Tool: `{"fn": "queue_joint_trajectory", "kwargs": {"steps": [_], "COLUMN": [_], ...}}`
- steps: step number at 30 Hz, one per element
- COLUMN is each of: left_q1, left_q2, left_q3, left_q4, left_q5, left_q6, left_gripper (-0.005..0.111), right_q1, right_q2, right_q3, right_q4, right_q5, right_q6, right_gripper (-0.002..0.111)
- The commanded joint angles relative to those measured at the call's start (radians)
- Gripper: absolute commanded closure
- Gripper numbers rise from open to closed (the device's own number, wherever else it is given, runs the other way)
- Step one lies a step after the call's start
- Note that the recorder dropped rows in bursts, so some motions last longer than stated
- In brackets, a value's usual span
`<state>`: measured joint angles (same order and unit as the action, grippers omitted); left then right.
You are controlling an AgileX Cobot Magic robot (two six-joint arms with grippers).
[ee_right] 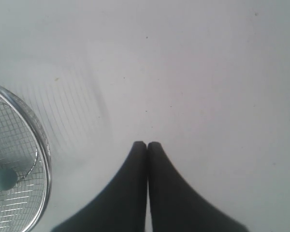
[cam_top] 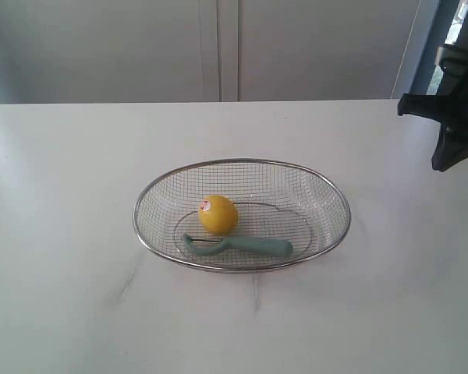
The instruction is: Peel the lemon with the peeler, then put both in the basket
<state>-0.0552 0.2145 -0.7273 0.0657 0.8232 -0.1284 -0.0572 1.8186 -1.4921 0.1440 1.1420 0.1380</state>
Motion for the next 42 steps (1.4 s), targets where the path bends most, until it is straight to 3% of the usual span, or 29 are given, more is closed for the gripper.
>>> {"fn": "queue_joint_trajectory", "kwargs": {"steps": [1, 8, 19, 28, 34, 42], "left_q1": [0.044, 0.072, 0.072, 0.072, 0.072, 0.072], "left_q2": [-0.087, -0.189, -0.192, -0.215, -0.215, -0.215], "left_q3": [0.004, 0.004, 0.048, 0.306, 0.442, 0.636], "left_q4": [-0.005, -0.005, 0.000, 0.009, 0.011, 0.011], "left_q5": [0.007, 0.007, 0.002, -0.171, -0.373, -0.408], "left_q6": [-0.003, -0.003, -0.003, -0.003, -0.003, -0.003], "left_gripper": [0.107, 0.107, 0.107, 0.107, 0.107, 0.107], "right_q1": [-0.004, -0.004, -0.004, -0.004, -0.004, -0.004], "right_q2": [-0.012, -0.012, -0.012, -0.012, -0.012, -0.012], "right_q3": [-0.009, -0.009, -0.009, -0.009, -0.009, -0.009], "right_q4": [-0.002, -0.002, -0.002, -0.002, -0.002, -0.002], "right_q5": [-0.001, -0.004, -0.008, -0.017, -0.019, -0.022], "right_q6": [0.004, 0.004, 0.004, 0.004, 0.004, 0.004], "right_gripper": [0.108, 0.108, 0.108, 0.108, 0.108, 0.108]}}
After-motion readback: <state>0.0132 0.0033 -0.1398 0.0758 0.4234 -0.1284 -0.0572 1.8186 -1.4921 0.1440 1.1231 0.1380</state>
